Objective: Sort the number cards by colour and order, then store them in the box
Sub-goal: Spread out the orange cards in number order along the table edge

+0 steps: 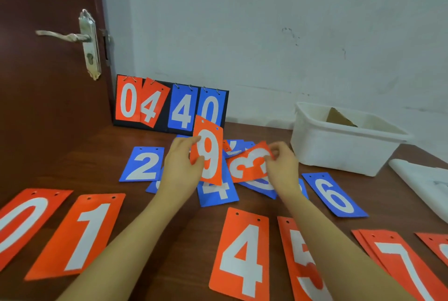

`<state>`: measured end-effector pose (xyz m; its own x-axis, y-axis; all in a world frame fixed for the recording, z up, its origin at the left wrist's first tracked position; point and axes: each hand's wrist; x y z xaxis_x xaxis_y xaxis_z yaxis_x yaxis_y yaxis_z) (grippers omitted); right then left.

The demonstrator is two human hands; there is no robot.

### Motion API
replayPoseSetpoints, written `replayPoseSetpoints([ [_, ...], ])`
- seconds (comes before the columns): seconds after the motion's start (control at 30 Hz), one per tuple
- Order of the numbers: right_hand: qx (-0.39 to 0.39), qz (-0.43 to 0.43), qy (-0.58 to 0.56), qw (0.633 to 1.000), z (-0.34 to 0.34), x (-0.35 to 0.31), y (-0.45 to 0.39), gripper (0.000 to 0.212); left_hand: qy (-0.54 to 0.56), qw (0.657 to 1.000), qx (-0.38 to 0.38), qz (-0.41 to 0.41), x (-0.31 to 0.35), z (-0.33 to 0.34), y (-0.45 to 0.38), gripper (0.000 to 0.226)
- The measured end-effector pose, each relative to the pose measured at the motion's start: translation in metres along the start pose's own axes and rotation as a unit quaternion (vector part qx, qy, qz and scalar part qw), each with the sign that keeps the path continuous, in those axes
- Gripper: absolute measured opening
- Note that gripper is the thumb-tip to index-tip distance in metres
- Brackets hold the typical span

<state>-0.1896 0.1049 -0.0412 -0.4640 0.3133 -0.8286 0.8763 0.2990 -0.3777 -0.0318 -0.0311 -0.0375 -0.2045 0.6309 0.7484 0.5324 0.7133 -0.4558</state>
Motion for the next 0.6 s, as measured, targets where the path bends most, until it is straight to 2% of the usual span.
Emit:
replayPoseSetpoints([
  [0.1,0.044,-0.065,-0.078,0.994,-0.025,-0.013,0.004,0.025,0.003,1.000,0.021,0.004,0.010,0.003,0.004,0.044],
  [0.2,0.040,-0.118,-0.147,0.981,-0.051,-0.026,0.018,0.026,-0.002,0.998,0.045,0.049,0.022,0.004,0.013,0.045],
  [0.3,-0.004,-0.122,-0.228,0.966,-0.076,-0.036,0.035,0.027,-0.008,0.992,0.065,0.112,0.031,-0.003,0.026,0.041],
  [0.37,0.000,-0.119,-0.263,0.957,-0.090,-0.040,0.047,0.032,0.010,0.989,0.069,0.131,0.037,-0.008,0.038,0.038],
  [0.5,0.047,-0.092,-0.327,0.939,-0.101,-0.039,0.076,0.049,0.085,0.989,0.055,0.111,0.048,-0.011,0.068,0.034],
  [0.6,0.061,-0.083,-0.328,0.939,-0.095,-0.037,0.098,0.052,0.135,0.985,0.025,0.107,0.054,-0.013,0.089,0.029],
])
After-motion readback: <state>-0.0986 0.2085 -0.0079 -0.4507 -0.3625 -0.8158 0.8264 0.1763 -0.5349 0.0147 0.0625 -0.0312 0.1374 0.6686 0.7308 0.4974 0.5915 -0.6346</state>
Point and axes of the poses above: each hand's wrist, its own y-axis away from the middle knuckle, its own z-axis out of the palm, x = y × z, and after that the axes turned 7 degrees about -y, right-handed
